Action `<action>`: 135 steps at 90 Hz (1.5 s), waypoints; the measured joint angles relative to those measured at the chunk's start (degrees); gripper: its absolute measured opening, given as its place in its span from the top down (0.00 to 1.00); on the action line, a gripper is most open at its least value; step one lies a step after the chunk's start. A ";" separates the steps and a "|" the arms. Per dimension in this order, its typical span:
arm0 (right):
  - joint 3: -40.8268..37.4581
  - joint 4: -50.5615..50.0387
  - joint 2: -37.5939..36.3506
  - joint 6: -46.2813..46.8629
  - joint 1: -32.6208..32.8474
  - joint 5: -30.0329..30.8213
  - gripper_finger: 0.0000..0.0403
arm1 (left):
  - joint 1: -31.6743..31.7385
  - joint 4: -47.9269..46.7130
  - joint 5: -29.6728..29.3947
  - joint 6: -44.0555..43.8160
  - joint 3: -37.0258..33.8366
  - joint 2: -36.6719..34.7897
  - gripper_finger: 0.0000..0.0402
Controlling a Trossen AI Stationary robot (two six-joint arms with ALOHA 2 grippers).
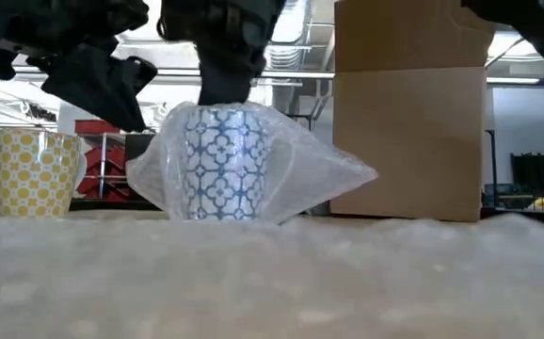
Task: Wrap mug
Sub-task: Wrap the blue cup with the bubble wrap
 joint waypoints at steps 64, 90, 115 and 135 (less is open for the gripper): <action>-11.61 9.38 -3.16 0.98 -0.81 -1.17 1.00 | 0.02 -6.94 -0.52 -5.01 0.00 0.00 0.89; -11.13 6.06 -9.63 0.40 -0.88 -0.28 1.00 | 0.02 -6.83 -0.49 -5.14 -0.02 0.00 0.89; -12.15 9.27 -10.62 1.82 -0.64 -0.84 1.00 | 0.02 -6.52 -0.50 -5.23 -0.04 0.00 0.89; -17.66 13.87 -7.27 3.50 -1.30 -2.59 1.00 | 0.00 -6.25 -0.45 -5.25 -0.09 0.00 0.89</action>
